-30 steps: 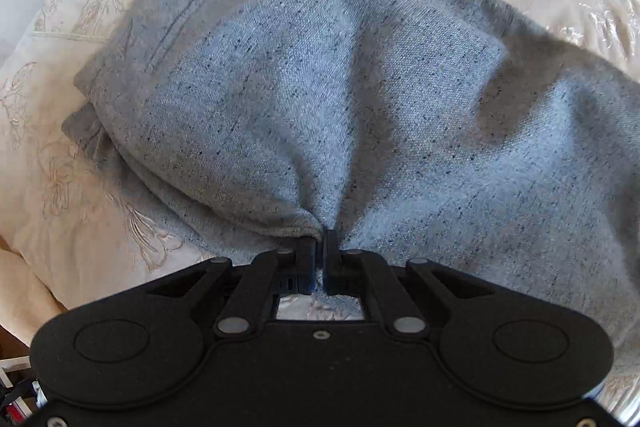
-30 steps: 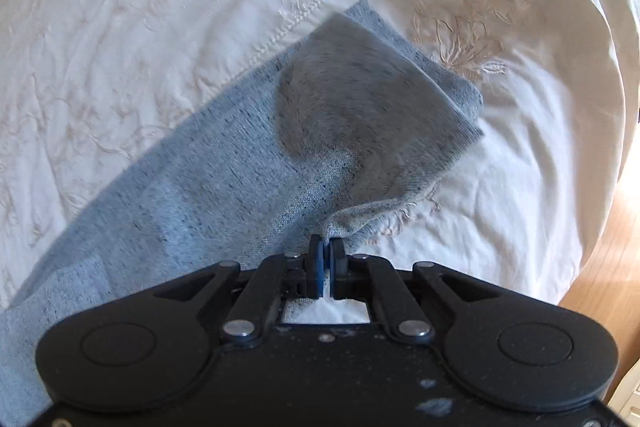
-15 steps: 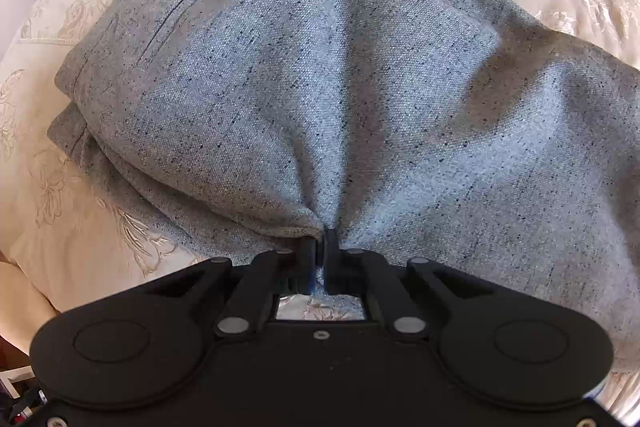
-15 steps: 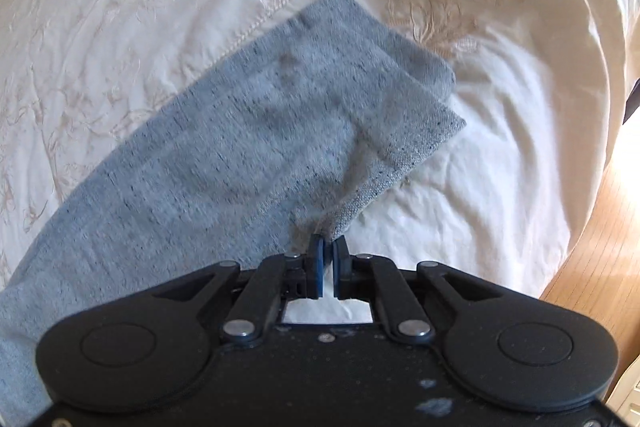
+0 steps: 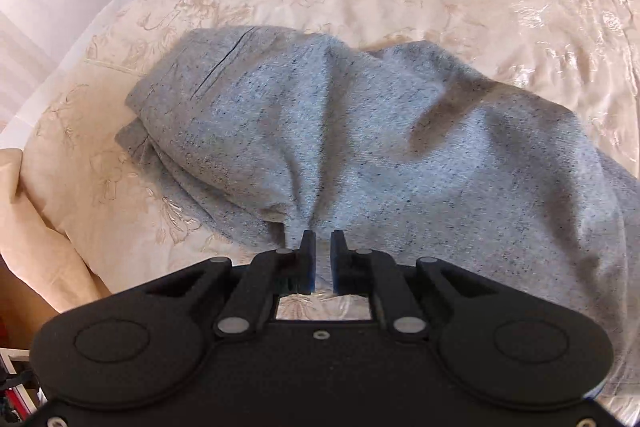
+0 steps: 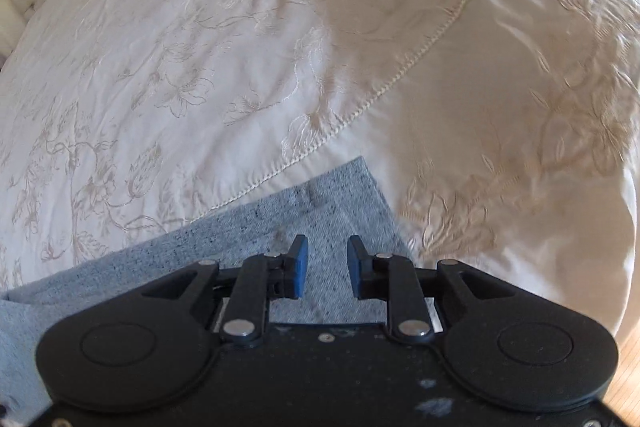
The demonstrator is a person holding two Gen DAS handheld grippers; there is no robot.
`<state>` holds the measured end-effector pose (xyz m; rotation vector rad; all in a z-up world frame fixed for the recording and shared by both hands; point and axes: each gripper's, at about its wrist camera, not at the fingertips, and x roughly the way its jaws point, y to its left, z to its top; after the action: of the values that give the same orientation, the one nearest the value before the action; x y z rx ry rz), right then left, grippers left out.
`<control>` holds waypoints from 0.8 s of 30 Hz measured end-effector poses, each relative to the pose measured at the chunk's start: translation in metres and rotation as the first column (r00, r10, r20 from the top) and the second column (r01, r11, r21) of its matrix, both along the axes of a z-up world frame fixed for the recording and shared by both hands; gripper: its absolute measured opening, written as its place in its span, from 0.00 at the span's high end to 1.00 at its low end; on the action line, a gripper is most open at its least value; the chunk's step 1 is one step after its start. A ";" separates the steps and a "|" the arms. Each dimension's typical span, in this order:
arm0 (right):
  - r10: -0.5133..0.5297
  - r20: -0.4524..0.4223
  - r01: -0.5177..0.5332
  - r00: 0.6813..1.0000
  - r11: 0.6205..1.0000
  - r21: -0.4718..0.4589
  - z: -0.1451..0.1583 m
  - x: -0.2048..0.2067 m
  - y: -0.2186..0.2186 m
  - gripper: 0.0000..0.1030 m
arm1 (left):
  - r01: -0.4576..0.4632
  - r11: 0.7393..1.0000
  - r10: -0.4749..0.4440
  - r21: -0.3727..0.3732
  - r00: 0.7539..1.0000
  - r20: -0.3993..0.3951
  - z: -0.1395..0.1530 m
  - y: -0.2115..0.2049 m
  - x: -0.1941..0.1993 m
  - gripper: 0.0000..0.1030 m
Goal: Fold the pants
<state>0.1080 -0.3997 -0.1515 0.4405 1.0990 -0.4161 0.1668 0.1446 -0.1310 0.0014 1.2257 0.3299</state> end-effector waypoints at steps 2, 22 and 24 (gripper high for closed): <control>0.065 0.001 -0.065 0.998 0.998 0.009 -0.008 0.008 -0.007 0.76 | 0.013 1.000 -0.013 -0.007 1.000 0.000 0.009 -0.015 -0.001 0.84; 0.144 0.037 -0.142 0.989 0.988 -0.057 -0.007 0.013 -0.032 0.96 | 0.088 0.996 -0.088 -0.019 0.996 0.000 0.016 -0.095 0.005 0.84; 0.120 0.012 -0.120 0.993 0.992 -0.046 -0.017 0.015 -0.038 0.96 | 0.095 0.995 -0.096 -0.015 0.995 -0.004 0.014 -0.097 0.006 0.84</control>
<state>0.1231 -0.4381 -0.1682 0.3355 1.0936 -0.3305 0.1725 0.0477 -0.1170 0.0479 1.2286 0.2376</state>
